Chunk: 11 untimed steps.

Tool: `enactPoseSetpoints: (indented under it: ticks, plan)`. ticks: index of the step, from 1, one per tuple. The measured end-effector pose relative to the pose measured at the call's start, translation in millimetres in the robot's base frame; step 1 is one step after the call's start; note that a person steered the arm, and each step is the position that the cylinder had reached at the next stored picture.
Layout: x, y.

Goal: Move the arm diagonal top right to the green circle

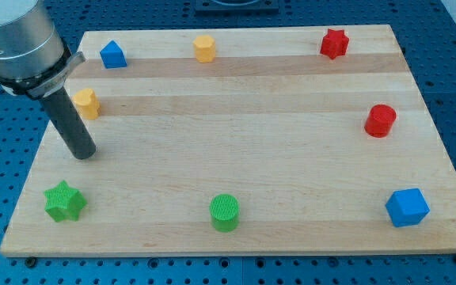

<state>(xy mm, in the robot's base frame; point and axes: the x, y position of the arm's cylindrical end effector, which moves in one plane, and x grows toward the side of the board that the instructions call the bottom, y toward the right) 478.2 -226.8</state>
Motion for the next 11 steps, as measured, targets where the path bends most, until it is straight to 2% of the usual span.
enactPoseSetpoints:
  ticks: [5,6,7,10,11]
  plan:
    - [-6.1,-1.5]
    - [-6.0,26.2]
    - [-7.8,97.0]
    - [-5.3,135.7]
    - [0.1,219.0]
